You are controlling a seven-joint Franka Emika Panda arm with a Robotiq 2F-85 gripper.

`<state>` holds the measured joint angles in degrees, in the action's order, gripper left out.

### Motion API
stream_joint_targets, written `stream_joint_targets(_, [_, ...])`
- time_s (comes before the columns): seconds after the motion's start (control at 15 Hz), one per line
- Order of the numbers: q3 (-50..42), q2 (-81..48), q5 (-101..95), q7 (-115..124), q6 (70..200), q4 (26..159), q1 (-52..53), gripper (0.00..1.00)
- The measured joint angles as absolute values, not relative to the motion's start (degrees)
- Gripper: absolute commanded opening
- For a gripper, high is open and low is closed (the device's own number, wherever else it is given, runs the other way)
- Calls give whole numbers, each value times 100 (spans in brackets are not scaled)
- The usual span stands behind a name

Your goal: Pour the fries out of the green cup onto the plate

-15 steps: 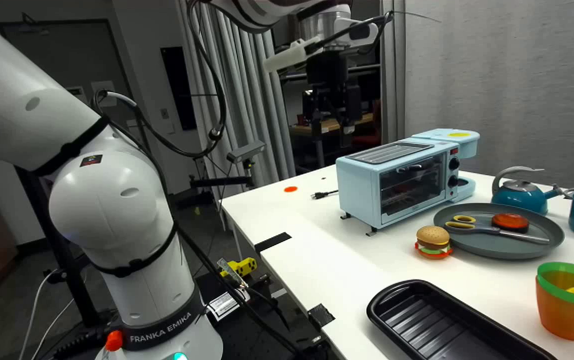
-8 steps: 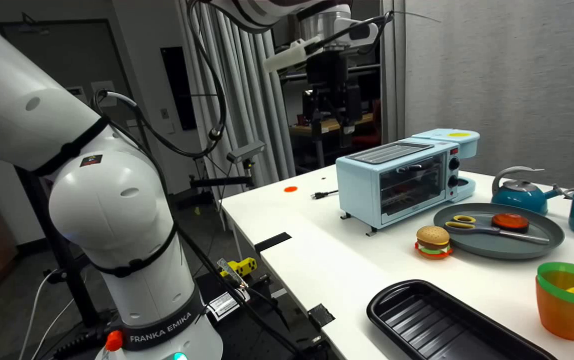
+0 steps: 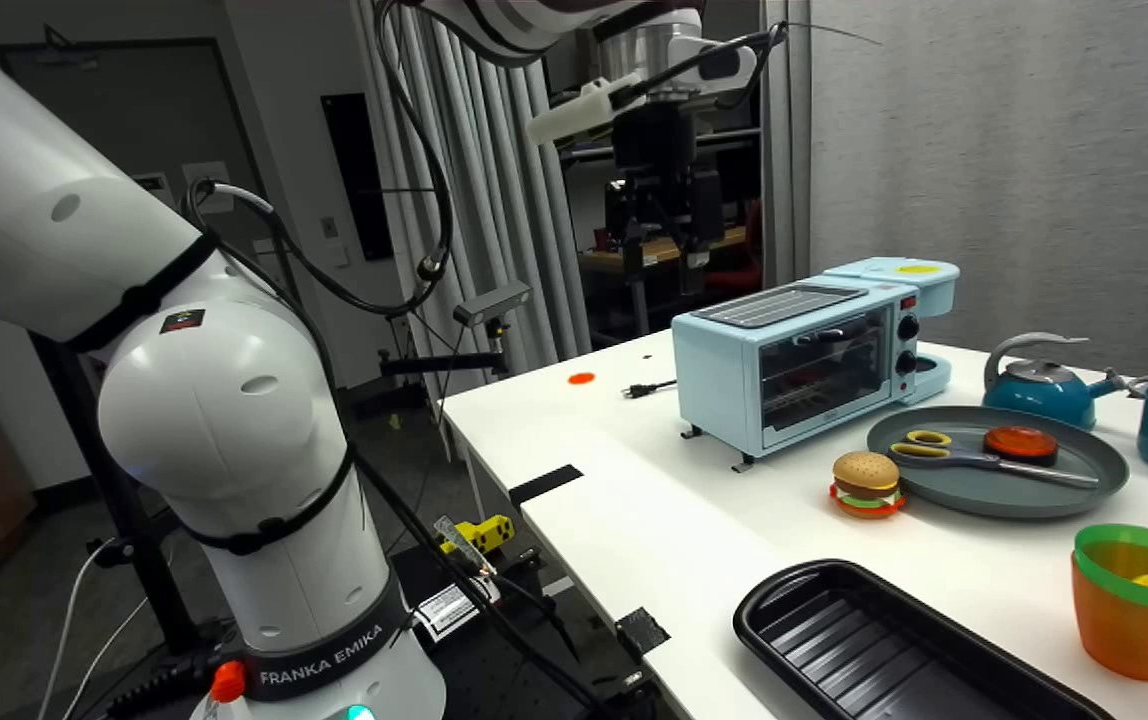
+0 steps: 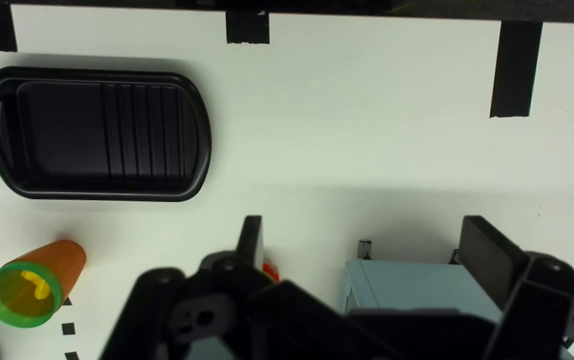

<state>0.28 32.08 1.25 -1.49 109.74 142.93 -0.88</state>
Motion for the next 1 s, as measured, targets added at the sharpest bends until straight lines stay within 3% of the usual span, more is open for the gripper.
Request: stream_joint_targets(1.0, [-16,3112,125,-149,10974,14293,-107,100])
